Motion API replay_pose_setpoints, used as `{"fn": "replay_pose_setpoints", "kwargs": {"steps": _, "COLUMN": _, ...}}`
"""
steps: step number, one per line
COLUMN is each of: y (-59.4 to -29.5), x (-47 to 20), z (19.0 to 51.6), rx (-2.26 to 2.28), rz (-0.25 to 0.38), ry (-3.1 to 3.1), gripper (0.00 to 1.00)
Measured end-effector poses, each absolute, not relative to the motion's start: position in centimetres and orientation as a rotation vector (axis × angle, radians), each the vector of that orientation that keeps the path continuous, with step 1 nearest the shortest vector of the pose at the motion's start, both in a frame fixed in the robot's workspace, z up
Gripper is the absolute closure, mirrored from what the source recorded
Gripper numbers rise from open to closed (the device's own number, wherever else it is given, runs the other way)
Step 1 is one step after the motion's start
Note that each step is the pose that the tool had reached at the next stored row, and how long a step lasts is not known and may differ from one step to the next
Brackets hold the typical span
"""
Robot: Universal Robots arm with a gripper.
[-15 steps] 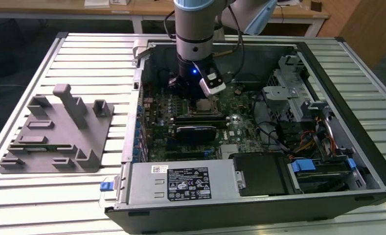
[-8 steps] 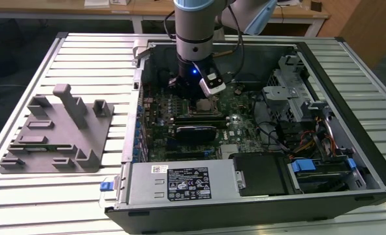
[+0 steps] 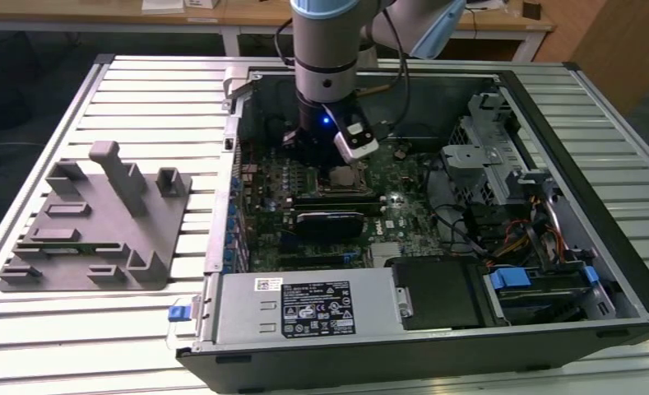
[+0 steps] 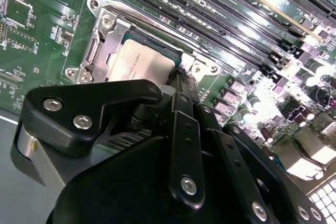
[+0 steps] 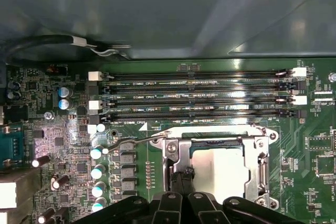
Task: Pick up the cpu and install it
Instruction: 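Close the cpu cover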
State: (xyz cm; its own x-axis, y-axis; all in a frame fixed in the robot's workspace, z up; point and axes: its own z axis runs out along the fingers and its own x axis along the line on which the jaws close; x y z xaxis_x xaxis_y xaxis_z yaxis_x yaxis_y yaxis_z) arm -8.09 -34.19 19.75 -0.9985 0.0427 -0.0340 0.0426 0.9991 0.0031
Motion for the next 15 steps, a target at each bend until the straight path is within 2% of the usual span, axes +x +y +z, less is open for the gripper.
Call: {"fn": "replay_pose_setpoints", "kwargs": {"steps": 15, "y": -34.2, "x": -8.35, "z": 19.97, "rx": 0.067, "rz": 0.004, "ry": 3.107, "gripper": 0.89}}
